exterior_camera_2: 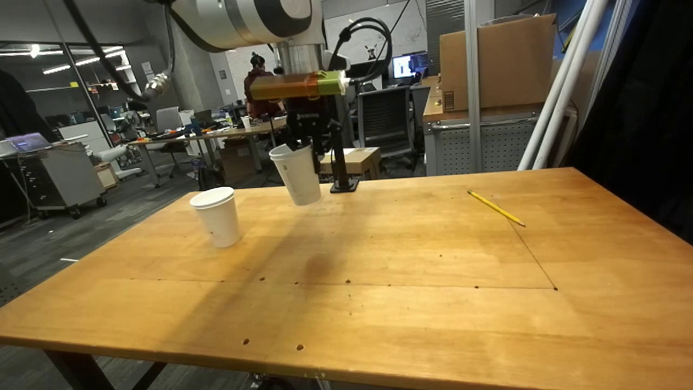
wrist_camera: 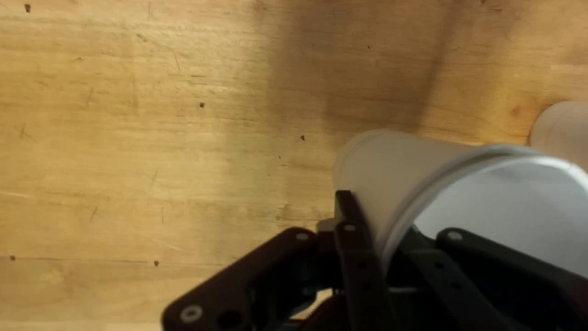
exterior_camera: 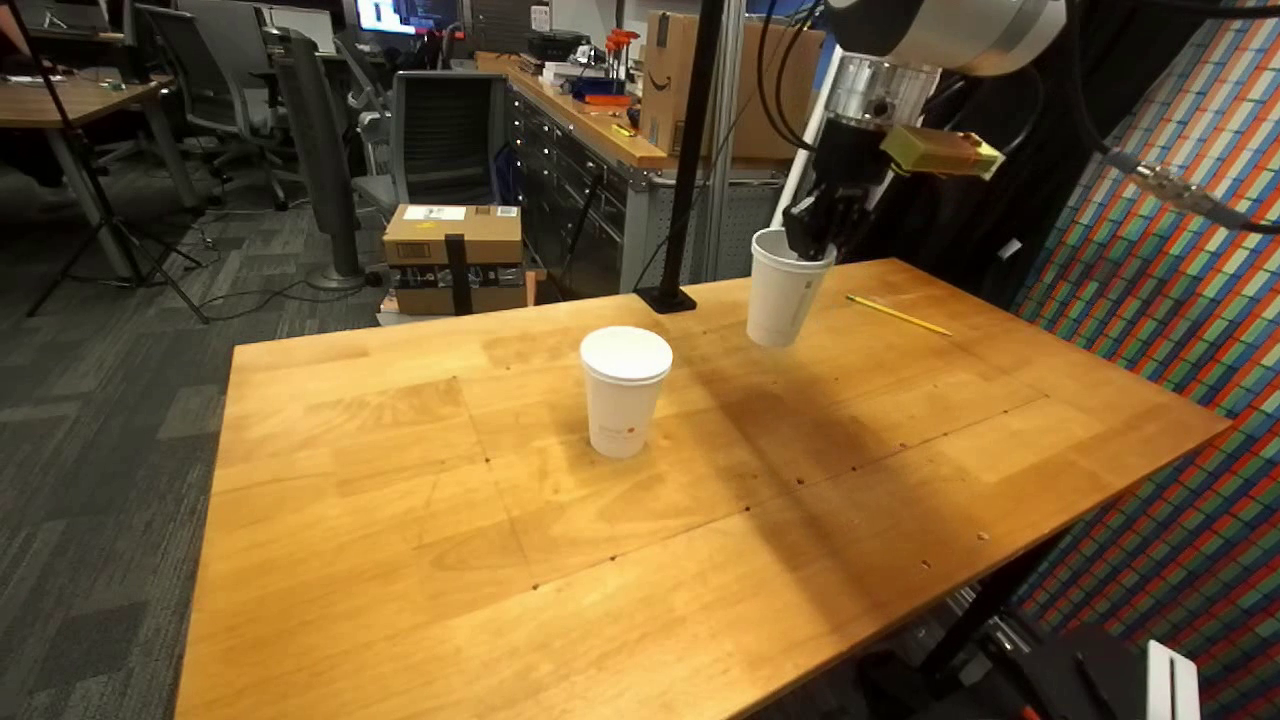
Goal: Put the white cup in the other cup on the table
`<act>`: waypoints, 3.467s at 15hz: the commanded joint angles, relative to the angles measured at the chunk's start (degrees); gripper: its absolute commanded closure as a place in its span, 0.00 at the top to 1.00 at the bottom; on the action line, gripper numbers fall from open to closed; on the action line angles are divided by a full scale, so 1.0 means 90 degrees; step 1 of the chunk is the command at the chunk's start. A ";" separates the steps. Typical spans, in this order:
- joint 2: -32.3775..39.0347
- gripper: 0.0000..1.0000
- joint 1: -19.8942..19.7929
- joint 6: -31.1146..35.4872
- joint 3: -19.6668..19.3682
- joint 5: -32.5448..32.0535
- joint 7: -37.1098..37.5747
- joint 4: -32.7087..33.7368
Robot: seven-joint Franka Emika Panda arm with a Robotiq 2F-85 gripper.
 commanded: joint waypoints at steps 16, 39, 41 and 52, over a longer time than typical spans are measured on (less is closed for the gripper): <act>-0.0577 0.00 0.1091 -0.0224 0.0892 -0.0292 0.0116 0.0420; -0.1649 0.00 0.1452 -0.0235 0.1239 -0.0425 0.1012 -0.0687; -0.1717 0.00 0.1483 -0.0205 0.1252 -0.0417 0.0975 -0.0819; -0.1198 0.00 0.1720 0.0237 0.1258 0.0033 0.0573 -0.0652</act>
